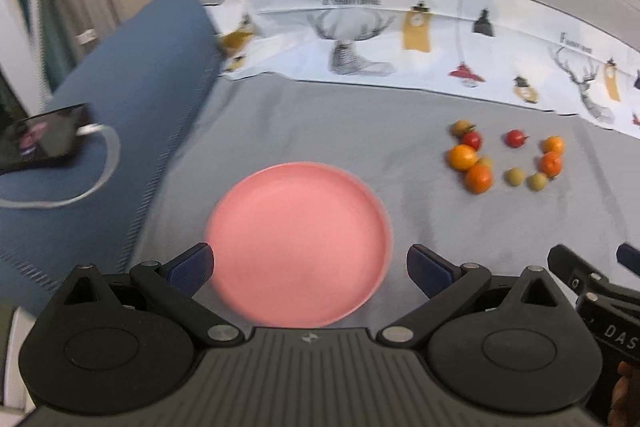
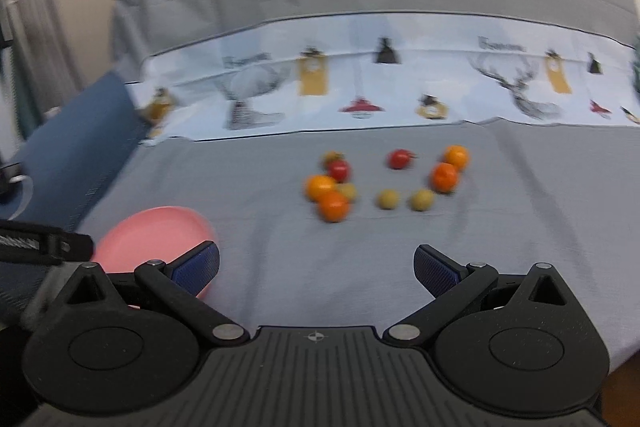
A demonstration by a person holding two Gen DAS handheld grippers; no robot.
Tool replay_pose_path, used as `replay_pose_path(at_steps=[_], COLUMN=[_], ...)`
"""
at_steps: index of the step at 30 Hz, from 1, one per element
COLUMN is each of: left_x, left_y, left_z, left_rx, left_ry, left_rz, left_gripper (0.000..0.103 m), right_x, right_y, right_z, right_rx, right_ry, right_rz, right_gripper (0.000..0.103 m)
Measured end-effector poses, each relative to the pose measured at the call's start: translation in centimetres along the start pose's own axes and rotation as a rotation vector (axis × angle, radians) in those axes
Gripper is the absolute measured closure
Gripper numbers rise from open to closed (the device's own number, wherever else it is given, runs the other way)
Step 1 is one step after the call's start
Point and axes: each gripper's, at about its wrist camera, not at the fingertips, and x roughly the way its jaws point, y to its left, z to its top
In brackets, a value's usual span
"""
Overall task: Organize fruits
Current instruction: 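Reach both grippers toward the fruit cluster and grasp a mandarin orange each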
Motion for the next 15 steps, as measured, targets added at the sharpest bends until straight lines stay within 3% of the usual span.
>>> replay_pose_path(at_steps=[6,8,12,15], left_x=[5.6,8.0,13.2,17.0], left_y=[-4.8,-6.7,-9.4,-11.1], left_z=[2.5,3.0,3.4,4.3], left_rx=[0.039,0.071,0.128,0.099], left_ry=[0.038,0.048,0.111,0.183], left_rz=[-0.100,-0.097,-0.127,-0.173], left_gripper=[0.000,0.000,0.000,0.000], right_x=[4.6,6.5,10.2,13.5], right_y=[-5.0,-6.7,-9.4,-11.0], right_z=[0.6,0.8,1.2,1.4], right_rx=[0.021,0.023,0.035,0.039], right_ry=[0.015,0.025,0.044,0.066], right_rz=[-0.147,-0.184,-0.229,-0.251], right_gripper=[0.001,0.001,0.001,0.001])
